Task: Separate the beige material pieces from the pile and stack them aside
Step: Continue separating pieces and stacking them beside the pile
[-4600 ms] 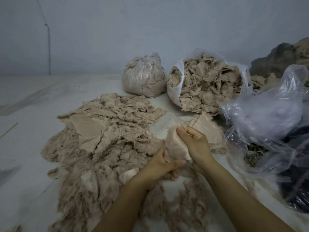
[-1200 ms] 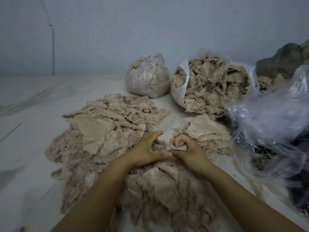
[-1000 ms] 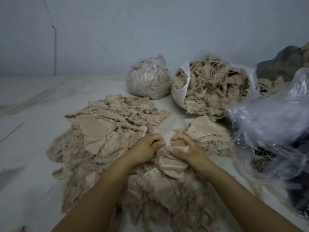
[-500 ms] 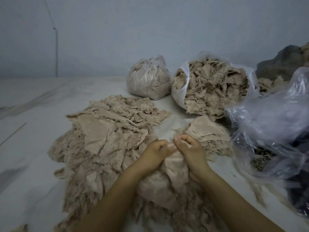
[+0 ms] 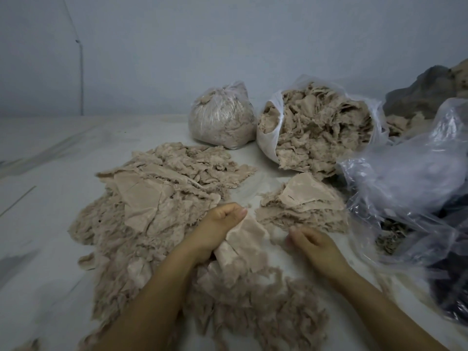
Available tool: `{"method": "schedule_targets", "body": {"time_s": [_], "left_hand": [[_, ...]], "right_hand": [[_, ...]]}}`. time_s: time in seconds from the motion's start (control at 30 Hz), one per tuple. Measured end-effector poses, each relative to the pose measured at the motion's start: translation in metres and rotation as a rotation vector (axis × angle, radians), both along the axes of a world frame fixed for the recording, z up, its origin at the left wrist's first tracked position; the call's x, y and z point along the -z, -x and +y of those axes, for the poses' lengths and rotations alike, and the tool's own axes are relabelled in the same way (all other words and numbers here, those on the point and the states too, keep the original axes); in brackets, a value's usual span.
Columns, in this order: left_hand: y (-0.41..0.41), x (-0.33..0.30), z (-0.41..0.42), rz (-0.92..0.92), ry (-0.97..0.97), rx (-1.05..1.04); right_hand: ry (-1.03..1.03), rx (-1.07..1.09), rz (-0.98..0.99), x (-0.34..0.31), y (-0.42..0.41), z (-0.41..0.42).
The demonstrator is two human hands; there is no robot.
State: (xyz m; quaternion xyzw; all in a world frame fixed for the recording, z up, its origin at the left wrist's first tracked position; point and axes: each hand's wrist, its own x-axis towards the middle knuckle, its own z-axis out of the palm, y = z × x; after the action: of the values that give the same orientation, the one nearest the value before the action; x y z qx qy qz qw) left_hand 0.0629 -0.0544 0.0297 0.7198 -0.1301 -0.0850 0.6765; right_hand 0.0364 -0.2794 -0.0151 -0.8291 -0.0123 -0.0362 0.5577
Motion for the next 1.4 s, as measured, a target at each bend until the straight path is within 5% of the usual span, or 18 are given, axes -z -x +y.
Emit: {"method": "schedule_targets", "body": {"time_s": [0.27,0.5,0.63,0.8,0.97,1.1,1.27,1.4], "left_hand": [[0.008,-0.006,-0.002,0.203,0.041,0.186],[0.013,-0.001,-0.008,0.083,-0.242,0.172],[0.01,-0.002,0.006,0.144,-0.12,0.027],[0.007,-0.003,0.001,0.185,0.012,0.014],[0.006,-0.001,-0.013,0.155,0.066,-0.111],[0.004,0.01,-0.013,0.184,0.122,-0.272],[0.0,0.019,-0.007,0.267,0.24,-0.279],[0.0,0.014,-0.002,0.292,0.276,0.013]], "right_hand": [[-0.693,-0.279,0.247,-0.031,-0.009,0.046],[-0.396,0.007,-0.046,-0.025,-0.017,0.059],[-0.271,0.235,-0.071,-0.016,-0.026,0.025],[-0.112,-0.159,0.164,-0.015,-0.011,0.015],[-0.357,-0.381,0.186,-0.021,0.005,0.036],[-0.217,-0.348,0.226,-0.015,0.005,0.036],[0.215,-0.562,0.334,-0.026,-0.002,0.022],[-0.168,-0.268,0.132,-0.041,-0.022,0.031]]}}
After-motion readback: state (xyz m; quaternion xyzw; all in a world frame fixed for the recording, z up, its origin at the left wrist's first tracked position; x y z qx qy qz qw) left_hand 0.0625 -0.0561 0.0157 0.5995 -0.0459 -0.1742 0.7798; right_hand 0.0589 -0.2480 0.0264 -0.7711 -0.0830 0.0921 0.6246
